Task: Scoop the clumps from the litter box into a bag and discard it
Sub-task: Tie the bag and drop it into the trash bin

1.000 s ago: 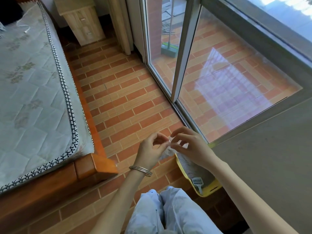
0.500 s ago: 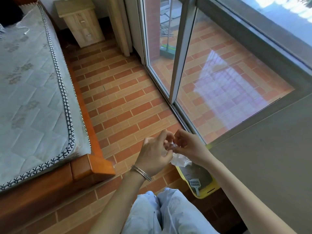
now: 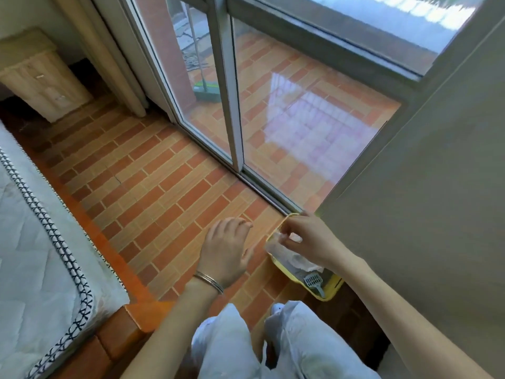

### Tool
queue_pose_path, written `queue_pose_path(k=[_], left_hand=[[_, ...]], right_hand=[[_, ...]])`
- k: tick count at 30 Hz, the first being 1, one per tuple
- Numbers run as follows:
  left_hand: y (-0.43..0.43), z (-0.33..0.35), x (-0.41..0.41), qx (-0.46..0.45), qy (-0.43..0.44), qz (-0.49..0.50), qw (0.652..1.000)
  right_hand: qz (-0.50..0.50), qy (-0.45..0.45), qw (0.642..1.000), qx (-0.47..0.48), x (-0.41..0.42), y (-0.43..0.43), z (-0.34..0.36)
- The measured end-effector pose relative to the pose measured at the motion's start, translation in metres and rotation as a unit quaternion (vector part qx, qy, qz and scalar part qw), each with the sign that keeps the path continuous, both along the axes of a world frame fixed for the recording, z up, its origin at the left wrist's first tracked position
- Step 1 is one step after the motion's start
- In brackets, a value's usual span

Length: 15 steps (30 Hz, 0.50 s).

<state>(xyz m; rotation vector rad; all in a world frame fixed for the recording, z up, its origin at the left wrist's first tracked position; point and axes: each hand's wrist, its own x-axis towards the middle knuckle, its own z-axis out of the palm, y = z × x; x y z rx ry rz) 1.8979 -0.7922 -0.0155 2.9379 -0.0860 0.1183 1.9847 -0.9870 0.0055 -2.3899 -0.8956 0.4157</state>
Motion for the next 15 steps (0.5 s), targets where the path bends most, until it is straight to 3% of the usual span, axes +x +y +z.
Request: queue_pose_path(k=[3,7,15], left_hand=[[0.026,-0.015,0.013,0.078,0.027,-0.064,0.995],[0.054,-0.026,0.026,0.104,0.064,-0.134,0.983],[0.088,-0.042,0.017,0.075,0.072,-0.323,0.941]], right_hand=[[-0.082,-0.051,0.995,-0.012,-0.018,0.005,-0.005],[-0.198,-0.110,0.973,-0.039,-0.052,0.025,-0.019],[-0.425,-0.035,0.904,-0.023,-0.150,0.067,-0.034]])
